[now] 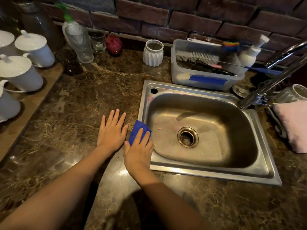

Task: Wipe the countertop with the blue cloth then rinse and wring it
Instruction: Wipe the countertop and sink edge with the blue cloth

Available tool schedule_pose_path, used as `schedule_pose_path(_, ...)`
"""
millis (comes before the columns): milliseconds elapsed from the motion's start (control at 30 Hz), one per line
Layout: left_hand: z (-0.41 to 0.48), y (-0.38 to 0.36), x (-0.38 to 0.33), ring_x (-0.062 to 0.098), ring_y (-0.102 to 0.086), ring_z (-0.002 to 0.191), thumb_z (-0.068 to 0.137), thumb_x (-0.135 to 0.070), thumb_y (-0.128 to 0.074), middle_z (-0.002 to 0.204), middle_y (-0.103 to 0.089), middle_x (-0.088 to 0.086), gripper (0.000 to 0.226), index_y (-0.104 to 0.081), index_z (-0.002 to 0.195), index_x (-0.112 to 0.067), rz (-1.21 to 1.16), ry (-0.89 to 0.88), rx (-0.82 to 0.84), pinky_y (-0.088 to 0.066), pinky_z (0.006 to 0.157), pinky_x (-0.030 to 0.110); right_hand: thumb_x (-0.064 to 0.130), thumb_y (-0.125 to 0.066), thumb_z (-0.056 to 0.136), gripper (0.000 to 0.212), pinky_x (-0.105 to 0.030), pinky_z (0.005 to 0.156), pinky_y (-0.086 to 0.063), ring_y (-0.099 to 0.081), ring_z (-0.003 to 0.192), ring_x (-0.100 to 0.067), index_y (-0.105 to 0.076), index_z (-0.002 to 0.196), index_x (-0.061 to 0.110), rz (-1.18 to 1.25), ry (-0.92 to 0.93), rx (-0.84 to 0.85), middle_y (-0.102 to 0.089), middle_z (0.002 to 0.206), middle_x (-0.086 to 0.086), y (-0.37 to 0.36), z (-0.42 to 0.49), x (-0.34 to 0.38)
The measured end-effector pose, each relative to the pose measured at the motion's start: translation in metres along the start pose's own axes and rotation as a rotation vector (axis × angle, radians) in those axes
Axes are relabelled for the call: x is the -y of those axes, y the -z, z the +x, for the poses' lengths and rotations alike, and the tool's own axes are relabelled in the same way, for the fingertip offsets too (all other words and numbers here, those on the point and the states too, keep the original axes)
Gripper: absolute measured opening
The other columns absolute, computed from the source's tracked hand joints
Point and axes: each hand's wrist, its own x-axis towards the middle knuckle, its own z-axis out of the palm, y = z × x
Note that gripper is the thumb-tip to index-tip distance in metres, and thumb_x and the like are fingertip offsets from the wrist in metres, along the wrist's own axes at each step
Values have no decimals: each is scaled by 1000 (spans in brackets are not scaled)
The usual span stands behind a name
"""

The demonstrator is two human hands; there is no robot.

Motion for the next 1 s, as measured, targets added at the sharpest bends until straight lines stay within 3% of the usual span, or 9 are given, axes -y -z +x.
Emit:
schedule_pose_path(167,-1,-2,-1,22,-13,145,90,-48,-9,155,-21,8,66,-28,146,-17,-16,-5,-10,-8,116,46,50,-26,84,71,-43,83,-52,-61,101,-37,-46,133,2,113,4,-9,-56,126,-24,1,20,-5)
schedule_pose_path(267,-1,-3,-2,22,-13,145,92,-46,-11,156,-21,8,64,-27,146,-18,-9,-6,-16,-7,116,46,52,-18,91,74,-45,105,-34,-35,129,-40,-14,147,4,179,59,-19,-25,149,-25,6,38,-5)
schedule_pose_path(333,0,-4,-1,23,-14,145,93,-46,-13,155,-21,8,62,-28,146,-17,-7,-5,-22,-7,116,46,47,-26,97,70,-43,111,-22,-18,137,-37,-1,148,8,227,55,19,-9,154,-21,11,56,-4)
schedule_pose_path(833,0,-7,-1,24,-15,144,95,-44,-20,155,-24,9,58,-29,146,-17,14,0,-34,-8,116,47,40,-26,99,61,-43,109,-24,-16,136,-33,0,149,15,354,-38,19,-2,155,-17,32,150,9)
schedule_pose_path(1000,0,-6,-3,23,-15,145,94,-44,-20,155,-23,8,59,-29,146,-19,21,6,-26,-7,116,47,38,-25,100,57,-44,111,-21,-12,140,-33,-2,149,20,396,62,82,2,157,-12,34,143,-6)
